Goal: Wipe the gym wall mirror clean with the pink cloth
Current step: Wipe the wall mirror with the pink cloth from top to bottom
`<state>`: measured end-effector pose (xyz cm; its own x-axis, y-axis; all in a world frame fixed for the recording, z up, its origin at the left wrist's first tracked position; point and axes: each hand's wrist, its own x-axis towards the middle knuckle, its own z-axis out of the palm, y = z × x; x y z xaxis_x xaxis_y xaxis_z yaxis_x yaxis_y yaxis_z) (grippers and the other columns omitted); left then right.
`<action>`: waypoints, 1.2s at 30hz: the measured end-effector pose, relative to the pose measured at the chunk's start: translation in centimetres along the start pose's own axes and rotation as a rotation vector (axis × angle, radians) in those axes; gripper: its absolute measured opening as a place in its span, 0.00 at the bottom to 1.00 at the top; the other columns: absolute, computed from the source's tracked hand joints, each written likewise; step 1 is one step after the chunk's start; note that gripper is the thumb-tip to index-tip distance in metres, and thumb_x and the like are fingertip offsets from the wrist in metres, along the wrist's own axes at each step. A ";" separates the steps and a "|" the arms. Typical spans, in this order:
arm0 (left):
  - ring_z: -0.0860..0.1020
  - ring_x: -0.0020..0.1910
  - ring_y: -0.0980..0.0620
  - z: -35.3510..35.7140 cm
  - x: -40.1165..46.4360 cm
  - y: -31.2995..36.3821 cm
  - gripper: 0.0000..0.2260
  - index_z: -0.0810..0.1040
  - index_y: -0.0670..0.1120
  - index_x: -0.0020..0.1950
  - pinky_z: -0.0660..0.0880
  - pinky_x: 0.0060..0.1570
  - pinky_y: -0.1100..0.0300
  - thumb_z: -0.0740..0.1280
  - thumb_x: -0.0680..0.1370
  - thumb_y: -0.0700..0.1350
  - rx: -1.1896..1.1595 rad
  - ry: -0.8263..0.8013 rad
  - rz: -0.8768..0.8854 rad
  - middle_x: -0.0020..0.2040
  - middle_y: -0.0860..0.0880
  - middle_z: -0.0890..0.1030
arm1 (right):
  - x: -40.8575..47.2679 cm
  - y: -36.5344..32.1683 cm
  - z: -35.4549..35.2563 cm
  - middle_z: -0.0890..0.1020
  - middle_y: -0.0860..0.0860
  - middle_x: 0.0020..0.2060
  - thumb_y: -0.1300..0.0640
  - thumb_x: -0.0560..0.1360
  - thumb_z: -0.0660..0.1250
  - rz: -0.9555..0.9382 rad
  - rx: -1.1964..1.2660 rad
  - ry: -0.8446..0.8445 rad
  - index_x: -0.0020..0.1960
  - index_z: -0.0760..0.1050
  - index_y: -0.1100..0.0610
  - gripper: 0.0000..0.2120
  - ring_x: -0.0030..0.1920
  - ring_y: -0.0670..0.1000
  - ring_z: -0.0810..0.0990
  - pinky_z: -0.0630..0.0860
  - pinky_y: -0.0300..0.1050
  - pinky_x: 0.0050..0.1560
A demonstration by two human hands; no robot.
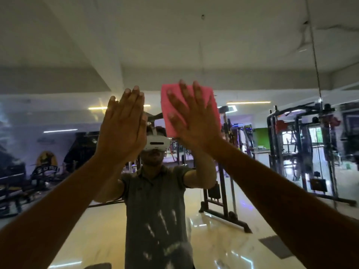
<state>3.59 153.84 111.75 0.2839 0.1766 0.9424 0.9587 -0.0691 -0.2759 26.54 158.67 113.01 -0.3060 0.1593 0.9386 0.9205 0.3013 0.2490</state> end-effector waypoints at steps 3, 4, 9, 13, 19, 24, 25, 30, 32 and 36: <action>0.53 0.88 0.43 0.0 -0.8 -1.2 0.28 0.57 0.43 0.88 0.52 0.85 0.36 0.47 0.89 0.53 0.020 -0.018 0.026 0.88 0.43 0.56 | -8.0 0.5 1.1 0.48 0.57 0.89 0.35 0.88 0.43 -0.195 0.017 -0.053 0.90 0.53 0.48 0.34 0.89 0.64 0.44 0.49 0.78 0.83; 0.51 0.88 0.43 0.1 -1.0 -1.5 0.28 0.55 0.43 0.88 0.52 0.85 0.36 0.46 0.89 0.54 0.038 -0.031 0.044 0.89 0.43 0.54 | -9.0 1.9 1.1 0.48 0.58 0.89 0.34 0.88 0.43 -0.171 0.031 -0.043 0.90 0.53 0.49 0.34 0.88 0.65 0.45 0.51 0.79 0.82; 0.49 0.88 0.43 0.1 -1.3 -1.7 0.30 0.53 0.43 0.89 0.50 0.86 0.37 0.42 0.89 0.55 0.054 -0.051 0.053 0.89 0.43 0.52 | -1.3 2.2 0.1 0.49 0.57 0.89 0.30 0.85 0.35 0.264 0.043 0.006 0.89 0.45 0.46 0.37 0.87 0.68 0.48 0.60 0.80 0.79; 0.49 0.88 0.44 0.2 -1.5 -1.9 0.29 0.55 0.44 0.88 0.50 0.85 0.37 0.43 0.89 0.54 0.051 -0.038 0.047 0.89 0.44 0.52 | -5.2 -3.9 1.7 0.49 0.57 0.89 0.36 0.88 0.45 -0.131 0.021 -0.008 0.90 0.50 0.46 0.33 0.88 0.65 0.45 0.52 0.79 0.82; 0.52 0.88 0.41 0.0 -2.2 -3.2 0.30 0.55 0.43 0.88 0.51 0.84 0.34 0.45 0.89 0.56 0.103 -0.034 0.072 0.89 0.42 0.54 | -3.4 -0.1 1.9 0.45 0.54 0.90 0.36 0.89 0.46 0.036 0.091 0.024 0.90 0.48 0.45 0.32 0.89 0.63 0.42 0.47 0.79 0.83; 0.59 0.86 0.40 -0.4 -2.4 -2.6 0.27 0.63 0.41 0.85 0.54 0.83 0.31 0.50 0.89 0.51 -0.008 0.043 0.013 0.86 0.40 0.63 | 2.2 -4.3 0.9 0.46 0.55 0.90 0.34 0.87 0.45 -0.026 0.070 0.054 0.90 0.49 0.46 0.34 0.88 0.65 0.42 0.44 0.79 0.83; 0.59 0.86 0.40 -0.5 -2.5 -2.6 0.26 0.64 0.40 0.85 0.54 0.83 0.31 0.51 0.88 0.50 -0.005 0.046 0.014 0.86 0.40 0.63 | 0.4 -4.4 1.3 0.46 0.55 0.90 0.35 0.88 0.46 -0.102 0.068 0.041 0.90 0.50 0.46 0.33 0.88 0.64 0.42 0.43 0.78 0.83; 0.57 0.87 0.42 -0.8 -2.5 -2.8 0.26 0.62 0.41 0.86 0.52 0.84 0.33 0.52 0.89 0.50 -0.015 0.020 0.025 0.87 0.41 0.62 | -5.8 0.4 2.0 0.45 0.53 0.90 0.36 0.89 0.49 -0.242 0.043 -0.060 0.90 0.49 0.45 0.32 0.89 0.62 0.41 0.46 0.78 0.84; 0.56 0.87 0.42 -0.7 -2.4 -1.7 0.26 0.61 0.42 0.86 0.52 0.84 0.34 0.51 0.89 0.50 -0.015 0.033 0.024 0.87 0.41 0.61 | -2.7 0.4 1.8 0.46 0.55 0.90 0.36 0.89 0.49 -0.086 0.068 0.007 0.90 0.50 0.46 0.33 0.89 0.64 0.43 0.50 0.80 0.82; 0.54 0.88 0.42 0.3 -2.9 0.5 0.25 0.61 0.43 0.87 0.51 0.85 0.35 0.53 0.90 0.50 -0.020 0.016 0.047 0.87 0.42 0.59 | -5.2 -4.0 2.3 0.45 0.56 0.89 0.36 0.89 0.48 -0.049 0.136 0.023 0.90 0.50 0.47 0.33 0.88 0.64 0.41 0.44 0.78 0.83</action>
<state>3.26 153.57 108.80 0.3282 0.1572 0.9314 0.9438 -0.0962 -0.3163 23.87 158.79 106.54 -0.3430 0.1201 0.9316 0.8626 0.4330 0.2617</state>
